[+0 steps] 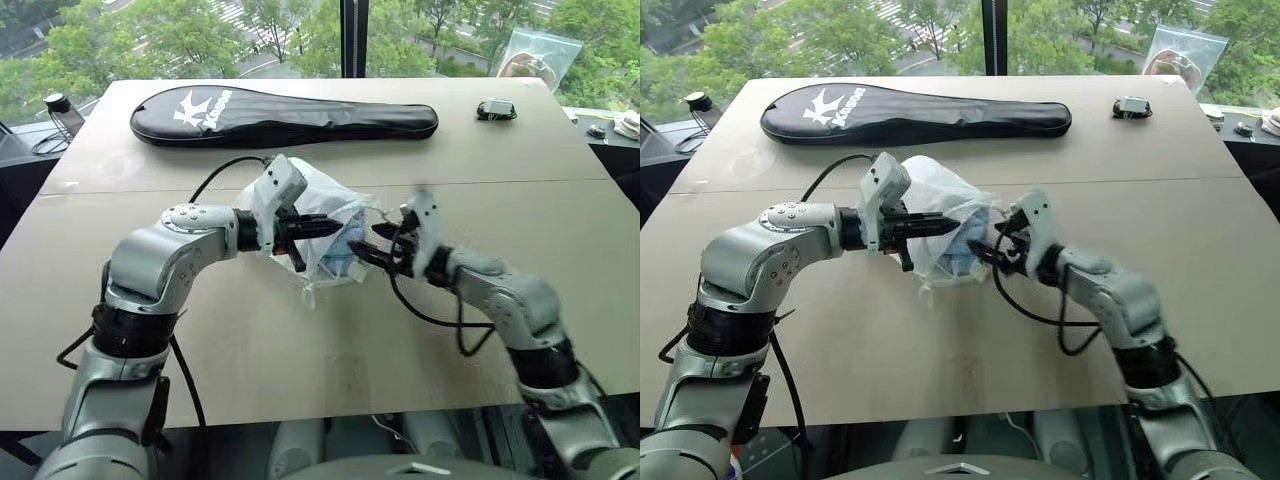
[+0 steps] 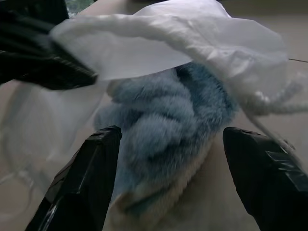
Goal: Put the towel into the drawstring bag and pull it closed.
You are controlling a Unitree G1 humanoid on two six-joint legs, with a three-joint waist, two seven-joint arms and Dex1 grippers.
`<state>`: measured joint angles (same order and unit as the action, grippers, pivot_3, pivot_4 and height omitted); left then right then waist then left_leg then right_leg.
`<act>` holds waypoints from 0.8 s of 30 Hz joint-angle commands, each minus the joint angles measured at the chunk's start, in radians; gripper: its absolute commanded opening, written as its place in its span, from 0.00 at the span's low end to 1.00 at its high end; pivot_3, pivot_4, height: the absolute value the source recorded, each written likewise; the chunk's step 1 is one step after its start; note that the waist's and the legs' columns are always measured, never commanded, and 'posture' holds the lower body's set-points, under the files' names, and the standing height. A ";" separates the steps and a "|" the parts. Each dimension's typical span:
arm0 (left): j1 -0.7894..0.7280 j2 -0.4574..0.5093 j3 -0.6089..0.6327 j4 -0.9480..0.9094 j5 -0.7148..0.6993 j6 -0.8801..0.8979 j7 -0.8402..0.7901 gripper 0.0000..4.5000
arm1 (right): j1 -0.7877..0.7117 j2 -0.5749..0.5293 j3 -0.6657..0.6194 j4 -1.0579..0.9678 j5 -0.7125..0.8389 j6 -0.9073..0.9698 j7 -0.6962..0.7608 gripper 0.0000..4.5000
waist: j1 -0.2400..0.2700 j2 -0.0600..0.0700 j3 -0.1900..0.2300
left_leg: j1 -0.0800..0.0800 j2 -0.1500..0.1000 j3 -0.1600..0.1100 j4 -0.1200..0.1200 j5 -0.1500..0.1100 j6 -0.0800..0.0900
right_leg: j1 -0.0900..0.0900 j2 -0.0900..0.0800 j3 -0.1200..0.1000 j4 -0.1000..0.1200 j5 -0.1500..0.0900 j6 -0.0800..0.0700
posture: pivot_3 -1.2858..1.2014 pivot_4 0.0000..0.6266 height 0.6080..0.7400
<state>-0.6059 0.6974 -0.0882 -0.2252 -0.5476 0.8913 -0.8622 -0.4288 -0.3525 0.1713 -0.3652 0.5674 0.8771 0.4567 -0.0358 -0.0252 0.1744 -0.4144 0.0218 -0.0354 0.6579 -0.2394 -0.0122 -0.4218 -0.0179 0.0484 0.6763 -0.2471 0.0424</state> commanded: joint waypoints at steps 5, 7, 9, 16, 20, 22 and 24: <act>-0.031 0.016 -0.001 0.028 0.048 -0.102 -0.063 0.00 | 0.042 -0.143 -0.096 -0.242 0.025 0.067 -0.013 0.75 | -0.007 0.000 0.000 | 0.000 0.001 0.000 0.000 0.000 0.000 | 0.000 0.001 0.001 0.001 0.000 0.000 | 0.52 0.24 1.00; -0.032 0.015 0.002 0.028 0.052 -0.108 -0.066 0.00 | 0.032 -0.149 -0.084 -0.222 -0.040 0.065 -0.073 0.75 | -0.006 0.000 0.000 | 0.001 0.001 0.000 0.000 0.000 0.000 | 0.000 0.001 0.001 0.001 0.000 0.000 | 0.52 0.24 1.00; -0.036 0.011 0.006 0.030 0.053 -0.108 -0.065 0.00 | 0.020 -0.132 -0.054 -0.181 -0.110 0.062 -0.137 0.75 | -0.005 0.000 0.000 | 0.000 0.000 0.001 0.001 0.000 0.000 | 0.000 0.001 0.001 0.001 0.000 0.000 | 0.52 0.24 1.00; -0.057 0.007 0.014 0.041 0.058 -0.107 -0.061 0.00 | 0.007 -0.075 0.047 -0.111 -0.212 0.060 -0.176 0.75 | -0.005 0.000 0.000 | 0.000 0.000 0.000 0.001 0.000 0.000 | 0.000 0.001 0.001 0.001 0.000 0.000 | 0.52 0.24 1.00; -0.053 0.010 0.014 0.040 0.061 -0.112 -0.062 0.00 | -0.017 -0.028 0.079 -0.016 -0.315 0.030 -0.240 0.75 | -0.005 0.000 0.000 | 0.000 0.000 0.001 0.001 0.000 0.000 | 0.000 0.001 0.001 0.001 0.000 0.000 | 0.52 0.24 1.00; -0.049 0.011 0.017 0.037 0.062 -0.111 -0.057 0.00 | -0.016 -0.011 0.072 -0.017 -0.329 0.038 -0.254 0.75 | -0.004 0.000 0.000 | 0.000 0.000 0.000 0.001 0.000 0.000 | 0.000 0.001 0.001 0.001 0.000 0.000 | 0.52 0.24 1.00; -0.045 0.010 0.019 0.035 0.062 -0.112 -0.053 0.00 | -0.015 0.005 0.061 -0.021 -0.345 0.041 -0.266 0.75 | -0.004 0.000 0.000 | 0.000 0.000 0.000 0.001 0.000 0.000 | 0.000 0.001 0.000 0.001 0.000 0.000 | 0.52 0.24 1.00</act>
<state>-0.6410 0.7020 -0.0955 -0.1708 -0.4909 0.7982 -0.9186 -0.4271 -0.3542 0.2552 -0.3552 0.2372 0.9312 0.2047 -0.0397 -0.0255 0.1743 -0.4149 0.0222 -0.0352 0.6592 -0.2394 -0.0121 -0.4219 -0.0173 0.0487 0.6770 -0.2472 0.0425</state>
